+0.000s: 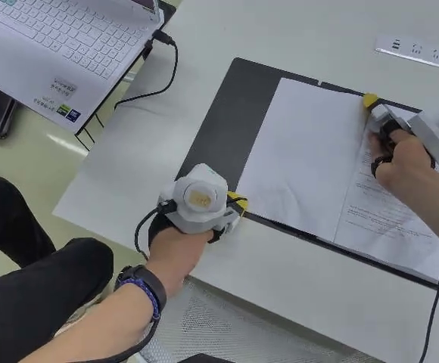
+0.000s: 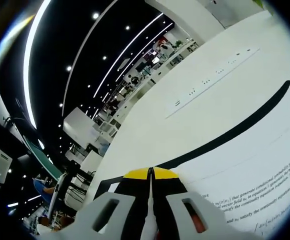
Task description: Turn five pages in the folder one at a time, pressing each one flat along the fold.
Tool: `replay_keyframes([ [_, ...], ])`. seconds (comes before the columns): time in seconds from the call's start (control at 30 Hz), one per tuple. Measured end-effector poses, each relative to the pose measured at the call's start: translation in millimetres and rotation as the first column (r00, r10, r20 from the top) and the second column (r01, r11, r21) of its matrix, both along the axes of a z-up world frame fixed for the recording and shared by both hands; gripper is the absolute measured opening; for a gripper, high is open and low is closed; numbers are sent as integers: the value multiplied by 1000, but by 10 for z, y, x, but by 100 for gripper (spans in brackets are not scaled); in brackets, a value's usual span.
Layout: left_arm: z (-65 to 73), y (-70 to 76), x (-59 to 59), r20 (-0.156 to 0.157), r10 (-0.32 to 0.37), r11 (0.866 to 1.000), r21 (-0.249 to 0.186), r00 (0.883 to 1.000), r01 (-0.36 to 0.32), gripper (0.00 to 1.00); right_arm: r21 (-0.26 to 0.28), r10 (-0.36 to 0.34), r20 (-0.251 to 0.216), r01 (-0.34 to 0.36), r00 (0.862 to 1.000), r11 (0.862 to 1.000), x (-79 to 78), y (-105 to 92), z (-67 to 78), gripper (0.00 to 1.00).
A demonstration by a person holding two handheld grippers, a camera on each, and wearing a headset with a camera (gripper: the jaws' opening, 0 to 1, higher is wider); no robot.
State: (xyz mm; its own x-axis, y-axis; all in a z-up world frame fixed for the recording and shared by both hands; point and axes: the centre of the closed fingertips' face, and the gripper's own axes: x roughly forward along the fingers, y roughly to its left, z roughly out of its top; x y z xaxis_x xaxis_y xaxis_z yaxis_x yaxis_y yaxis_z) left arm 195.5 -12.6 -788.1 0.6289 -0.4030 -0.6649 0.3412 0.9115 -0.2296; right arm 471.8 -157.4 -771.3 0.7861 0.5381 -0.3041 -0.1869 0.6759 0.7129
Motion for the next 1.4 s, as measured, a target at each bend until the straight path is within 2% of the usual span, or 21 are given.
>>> replay_keyframes([
  [0.03, 0, 2, 0, 1, -2, 1000, 1, 1000, 2, 0, -20, 13, 3, -13, 1000, 1000, 1, -7, -26, 0],
  [0.1, 0, 6, 1, 2, 1, 1000, -3, 1000, -1, 0, -22, 32, 8, -32, 999, 999, -70, 11, -15, 0],
  [0.23, 4, 9, -2, 5, 18, 1000, -21, 1000, -18, 0, 20, 55, 11, -55, 998, 998, -243, 5, 16, 0],
  [0.33, 3, 9, 1, 9, 12, 1000, -21, 1000, -12, 0, -5, 93, 15, -93, 996, 996, -310, 39, 15, 0],
  [0.53, 3, 6, 4, 8, 7, 1000, -20, 1000, -7, 0, -3, 108, 13, -108, 994, 994, -423, 31, -30, 0],
  [0.63, 0, 7, 4, 8, 9, 1000, -22, 1000, -8, 0, -42, 135, 23, -134, 991, 990, -502, 47, -40, 0],
  [0.7, 1, 7, 4, 9, 12, 1000, -24, 1000, -11, 0, -42, 139, 25, -138, 990, 990, -550, 46, -47, 0],
  [0.87, 2, 8, 6, 13, 13, 1000, -27, 1000, -13, 0, -40, 140, 28, -139, 990, 989, -848, 98, 90, 0],
  [0.93, 1, 8, 6, 13, 12, 1000, -27, 1000, -12, 0, -42, 147, 29, -146, 989, 988, -922, 103, 101, 0],
  [1.0, 1, 7, 6, 13, 12, 1000, -28, 1000, -12, 0, -30, 134, 31, -133, 990, 991, -936, 57, 73, 0],
  [1.03, 0, 7, 6, 13, 13, 1000, -29, 1000, -12, 0, -11, 123, 28, -122, 992, 992, -885, 11, 36, 0],
  [1.1, -1, 8, 7, 14, 15, 999, -31, 1000, -14, 0, 0, 119, 30, -119, 992, 993, -980, 21, 74, 0],
  [1.17, -4, 11, 5, 14, 20, 999, -37, 1000, -20, 0, 6, 136, 31, -136, 990, 991, -957, 14, 60, 0],
  [1.27, -4, 7, 6, 14, 21, 999, -38, 1000, -21, 0, 21, 145, 34, -146, 989, 989, -1163, 40, 122, 0],
  [1.4, -9, 5, 8, 14, 20, 999, -38, 1000, -20, 0, 20, 143, 36, -144, 989, 989, -1315, 48, 157, 0],
])
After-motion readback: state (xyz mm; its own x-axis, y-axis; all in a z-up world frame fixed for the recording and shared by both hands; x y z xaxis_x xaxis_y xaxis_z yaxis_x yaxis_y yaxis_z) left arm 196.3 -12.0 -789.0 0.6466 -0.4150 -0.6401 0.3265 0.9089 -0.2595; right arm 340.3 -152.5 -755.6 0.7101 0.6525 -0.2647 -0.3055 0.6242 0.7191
